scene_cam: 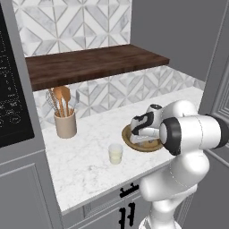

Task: Grab a lemon wedge from the fridge and one ice cube from the ice bowl, and put them in the glass of lemonade.

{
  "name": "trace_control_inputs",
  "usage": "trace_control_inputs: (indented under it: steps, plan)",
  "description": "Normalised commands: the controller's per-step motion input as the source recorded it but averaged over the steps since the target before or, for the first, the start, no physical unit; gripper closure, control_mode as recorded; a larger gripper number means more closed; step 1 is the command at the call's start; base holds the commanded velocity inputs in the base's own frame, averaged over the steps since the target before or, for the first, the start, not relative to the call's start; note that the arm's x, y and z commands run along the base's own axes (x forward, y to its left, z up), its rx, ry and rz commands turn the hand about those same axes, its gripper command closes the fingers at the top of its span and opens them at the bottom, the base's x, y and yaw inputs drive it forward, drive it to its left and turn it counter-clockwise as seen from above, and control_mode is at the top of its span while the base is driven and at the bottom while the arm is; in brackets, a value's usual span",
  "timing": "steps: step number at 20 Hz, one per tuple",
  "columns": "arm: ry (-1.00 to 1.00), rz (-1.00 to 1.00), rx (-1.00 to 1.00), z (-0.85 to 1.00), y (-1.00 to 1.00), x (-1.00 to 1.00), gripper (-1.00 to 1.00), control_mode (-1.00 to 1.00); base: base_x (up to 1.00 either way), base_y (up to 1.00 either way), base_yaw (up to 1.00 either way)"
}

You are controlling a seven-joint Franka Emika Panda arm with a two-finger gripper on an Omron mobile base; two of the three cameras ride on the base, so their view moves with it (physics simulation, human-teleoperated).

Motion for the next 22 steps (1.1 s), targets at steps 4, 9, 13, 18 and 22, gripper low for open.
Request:
trace_control_inputs:
  steps: [4, 9, 13, 18, 22]
  plan:
    - [0.00, 0.00, 0.00, -0.06, 0.00, 0.00, 1.00, -1.00, 0.00, 0.00, 0.00]
    - [0.03, 0.00, 0.00, -0.03, 0.00, 0.00, 1.00, -1.00, 0.00, 0.00, 0.00]
    - [0.05, 0.00, 0.00, 0.00, 0.00, 0.00, 1.00, -1.00, 0.00, 0.00, 0.00]
    - [0.07, 0.00, 0.00, -0.02, 0.00, 0.00, 1.00, -1.00, 0.00, 0.00, 0.00]
    - [0.04, 0.00, 0.00, 0.30, 0.00, 0.00, 1.00, -1.00, 0.00, 0.00, 0.00]
